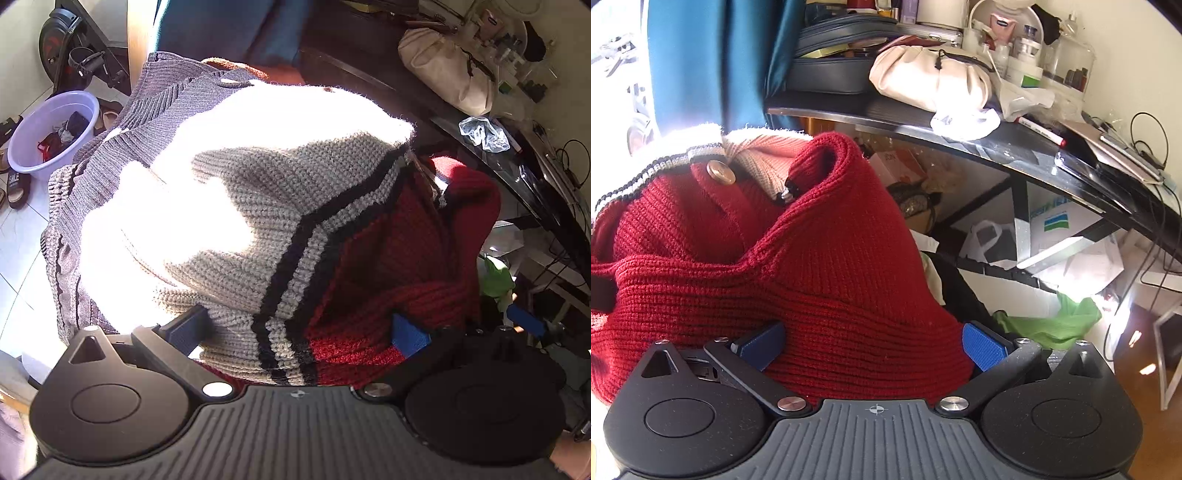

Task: Fold clothes
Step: 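Reach both grippers into the red-and-grey knit cardigan on the pile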

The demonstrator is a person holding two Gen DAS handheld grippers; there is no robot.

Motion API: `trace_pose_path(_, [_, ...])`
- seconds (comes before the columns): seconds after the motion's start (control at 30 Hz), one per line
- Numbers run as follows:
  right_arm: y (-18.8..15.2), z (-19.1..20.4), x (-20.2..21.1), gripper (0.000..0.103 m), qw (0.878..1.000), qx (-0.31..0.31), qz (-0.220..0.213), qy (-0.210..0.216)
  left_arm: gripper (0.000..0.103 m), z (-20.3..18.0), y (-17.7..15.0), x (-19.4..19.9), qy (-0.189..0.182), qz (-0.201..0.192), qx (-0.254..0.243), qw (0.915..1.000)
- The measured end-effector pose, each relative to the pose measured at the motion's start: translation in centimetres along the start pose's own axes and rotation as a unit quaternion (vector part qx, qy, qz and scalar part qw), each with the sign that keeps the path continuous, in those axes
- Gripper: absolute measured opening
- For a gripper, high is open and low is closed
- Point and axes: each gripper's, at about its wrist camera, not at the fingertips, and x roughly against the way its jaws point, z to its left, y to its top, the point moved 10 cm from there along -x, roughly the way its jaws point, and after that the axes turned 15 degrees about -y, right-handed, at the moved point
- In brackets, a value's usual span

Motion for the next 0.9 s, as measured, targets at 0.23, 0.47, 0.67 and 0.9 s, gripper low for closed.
trace_pose_path(0.23, [0.2,0.0,-0.2,0.102,1.000,0.000,0.011,-0.006,0.103,0.7,-0.3,0.0,-0.028,-0.016,0.036,0.9988])
trace_pose_path(0.47, [0.0,-0.1,-0.2,0.102,1.000,-0.011,0.012,-0.006,0.103,0.6,-0.6,0.2,-0.022,-0.036,0.032,0.9986])
trace_pose_path(0.67, [-0.2,-0.4,-0.4,0.102,1.000,-0.019,0.013,0.010,0.103,0.5,-0.4,0.5,-0.025,-0.034,0.017,0.9990])
trace_pose_path(0.9, [-0.1,-1.8,-0.1,0.102,0.994,-0.077,0.056,0.044,0.103,-1.7,-0.4,4.2,-0.003,-0.082,-0.102,0.9914])
